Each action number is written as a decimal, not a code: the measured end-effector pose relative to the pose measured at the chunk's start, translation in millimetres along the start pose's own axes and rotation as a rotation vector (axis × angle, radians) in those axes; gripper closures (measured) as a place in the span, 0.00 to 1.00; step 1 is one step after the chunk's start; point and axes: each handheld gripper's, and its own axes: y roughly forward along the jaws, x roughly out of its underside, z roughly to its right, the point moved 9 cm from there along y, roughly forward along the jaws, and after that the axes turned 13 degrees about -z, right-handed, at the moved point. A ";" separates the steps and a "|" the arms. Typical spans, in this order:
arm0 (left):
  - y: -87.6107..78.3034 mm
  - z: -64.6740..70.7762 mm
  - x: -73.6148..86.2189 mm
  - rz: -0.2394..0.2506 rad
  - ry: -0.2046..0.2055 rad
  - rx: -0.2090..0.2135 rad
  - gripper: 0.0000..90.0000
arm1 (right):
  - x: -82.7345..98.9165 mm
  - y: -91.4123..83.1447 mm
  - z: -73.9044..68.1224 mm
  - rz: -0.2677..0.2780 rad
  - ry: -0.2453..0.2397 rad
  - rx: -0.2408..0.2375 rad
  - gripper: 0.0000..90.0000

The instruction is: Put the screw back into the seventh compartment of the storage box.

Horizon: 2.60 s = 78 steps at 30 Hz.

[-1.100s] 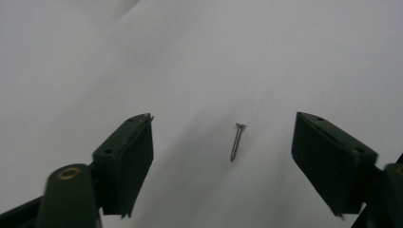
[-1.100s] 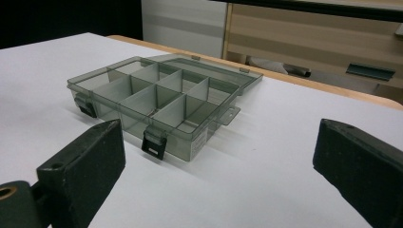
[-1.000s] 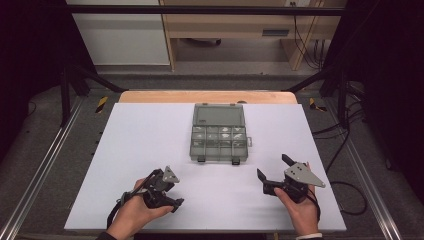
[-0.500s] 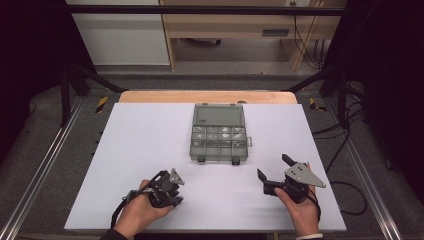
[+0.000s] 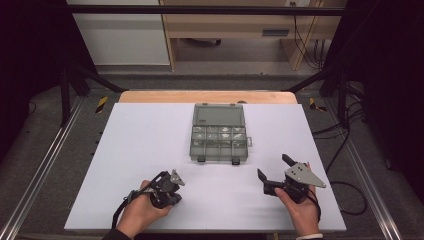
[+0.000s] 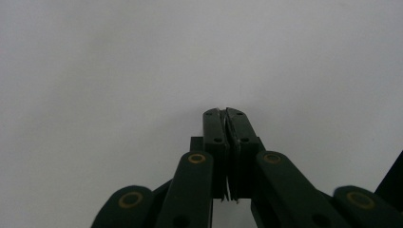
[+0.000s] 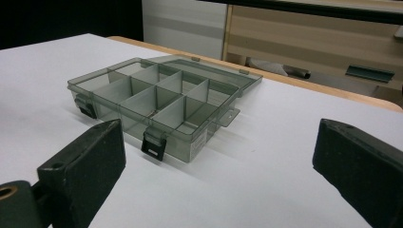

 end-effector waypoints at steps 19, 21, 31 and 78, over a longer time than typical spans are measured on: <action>-23.6 -3.8 -11.2 0.125 -0.032 0.021 0.98 | 1.8 3.1 -0.5 -0.008 0.005 -0.004 0.04; -24.2 -3.3 -13.8 0.129 -0.028 0.020 0.98 | 2.6 3.8 0.1 -0.010 0.008 -0.006 0.04; -24.0 5.4 -29.1 0.148 0.003 0.027 0.98 | 3.2 4.8 1.0 -0.010 0.009 -0.007 0.04; -50.2 1.2 -129.8 0.286 -0.033 -0.030 0.98 | 0.1 3.1 -2.5 -0.003 -0.004 -0.001 0.04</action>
